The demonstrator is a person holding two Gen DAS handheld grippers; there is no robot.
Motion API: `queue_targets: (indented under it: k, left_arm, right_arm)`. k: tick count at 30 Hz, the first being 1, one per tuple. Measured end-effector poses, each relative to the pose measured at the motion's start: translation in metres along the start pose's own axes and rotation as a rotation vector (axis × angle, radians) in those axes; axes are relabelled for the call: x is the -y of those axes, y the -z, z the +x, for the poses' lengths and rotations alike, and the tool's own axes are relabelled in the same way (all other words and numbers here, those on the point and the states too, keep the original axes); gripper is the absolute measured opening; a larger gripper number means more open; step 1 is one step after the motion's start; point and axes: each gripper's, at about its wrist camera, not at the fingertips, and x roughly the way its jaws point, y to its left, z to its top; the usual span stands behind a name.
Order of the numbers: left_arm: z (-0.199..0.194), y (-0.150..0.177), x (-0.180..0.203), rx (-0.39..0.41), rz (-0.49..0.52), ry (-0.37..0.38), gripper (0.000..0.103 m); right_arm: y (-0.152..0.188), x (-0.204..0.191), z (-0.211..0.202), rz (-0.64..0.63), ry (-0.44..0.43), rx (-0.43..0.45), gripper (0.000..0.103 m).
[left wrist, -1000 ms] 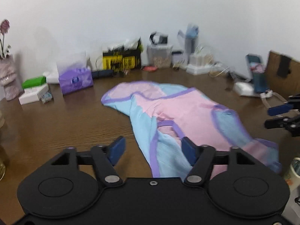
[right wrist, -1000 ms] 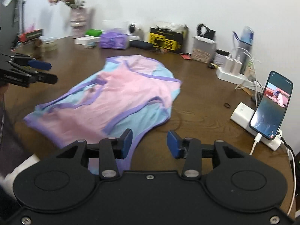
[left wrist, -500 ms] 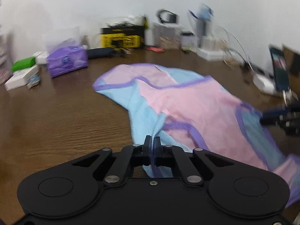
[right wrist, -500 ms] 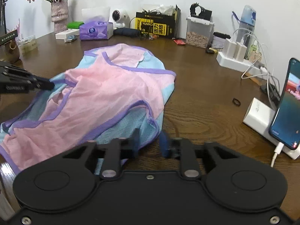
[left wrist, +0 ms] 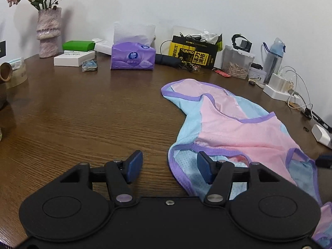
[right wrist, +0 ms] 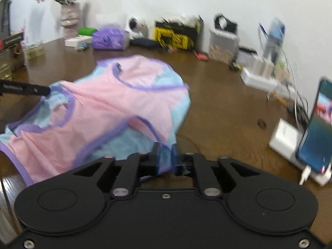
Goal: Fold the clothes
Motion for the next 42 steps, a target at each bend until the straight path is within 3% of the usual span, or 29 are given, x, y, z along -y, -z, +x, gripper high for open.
queue_targets:
  k: [5, 7, 11, 14, 16, 18, 21, 25, 26, 27, 30, 32, 34, 37, 38, 40, 42]
  left_arm:
    - [0.005, 0.003, 0.002, -0.016, 0.026, -0.032, 0.057]
    - [0.006, 0.004, 0.004, -0.017, 0.047, -0.037, 0.057]
    - [0.005, 0.005, 0.007, -0.021, 0.069, -0.045, 0.057]
    - [0.007, 0.003, 0.007, -0.022, 0.073, -0.044, 0.057]
    - [0.009, -0.003, 0.012, -0.012, 0.122, -0.031, 0.057]
    - [0.011, -0.009, 0.017, -0.001, 0.171, -0.018, 0.059]
    - [0.015, -0.018, 0.024, 0.013, 0.242, 0.001, 0.059]
    - [0.04, -0.027, 0.037, -0.057, 0.28, 0.023, 0.058]
    - [0.043, -0.029, 0.037, -0.069, 0.27, 0.042, 0.042]
    - [0.047, -0.031, 0.036, -0.082, 0.241, 0.059, 0.012]
    - [0.048, -0.036, 0.023, -0.078, 0.094, 0.089, 0.002]
    - [0.04, -0.038, 0.007, -0.031, -0.046, 0.085, 0.002]
    - [0.036, -0.037, -0.001, -0.026, -0.109, 0.06, 0.002]
    - [0.036, -0.026, 0.002, -0.05, -0.061, 0.024, 0.004]
    - [0.033, -0.023, 0.003, -0.043, -0.066, 0.007, 0.009]
    - [0.022, -0.02, 0.003, -0.037, -0.099, -0.002, 0.031]
    - [0.006, -0.015, 0.007, -0.031, -0.095, 0.084, 0.051]
  right_arm:
    - [-0.014, -0.003, 0.022, 0.005, 0.002, -0.044, 0.027]
    - [-0.015, 0.0, 0.024, 0.016, 0.018, -0.048, 0.011]
    - [-0.016, 0.005, 0.021, 0.04, 0.068, -0.024, 0.012]
    - [-0.014, 0.0, 0.013, 0.043, 0.061, -0.011, 0.015]
    - [-0.013, -0.003, 0.008, 0.045, 0.057, -0.003, 0.026]
    - [-0.012, -0.006, 0.003, 0.047, 0.053, 0.006, 0.03]
    - [-0.011, -0.011, -0.005, 0.05, 0.047, 0.018, 0.031]
    - [-0.009, -0.018, -0.015, 0.053, 0.038, 0.034, 0.031]
    - [-0.005, -0.021, -0.014, 0.042, 0.026, 0.024, 0.031]
    - [-0.005, -0.024, -0.012, 0.036, 0.012, 0.012, 0.031]
    - [-0.002, -0.032, -0.01, 0.024, -0.028, -0.011, 0.031]
    - [-0.003, -0.036, -0.009, 0.013, -0.052, -0.013, 0.031]
    - [-0.004, -0.041, -0.009, 0.002, -0.075, -0.015, 0.031]
    - [-0.006, -0.049, -0.008, -0.016, -0.11, -0.018, 0.031]
    - [-0.004, -0.052, -0.009, -0.024, -0.125, -0.016, 0.031]
    - [-0.005, -0.058, -0.009, -0.04, -0.143, -0.013, 0.031]
    - [-0.004, -0.062, -0.008, -0.048, -0.154, -0.02, 0.031]
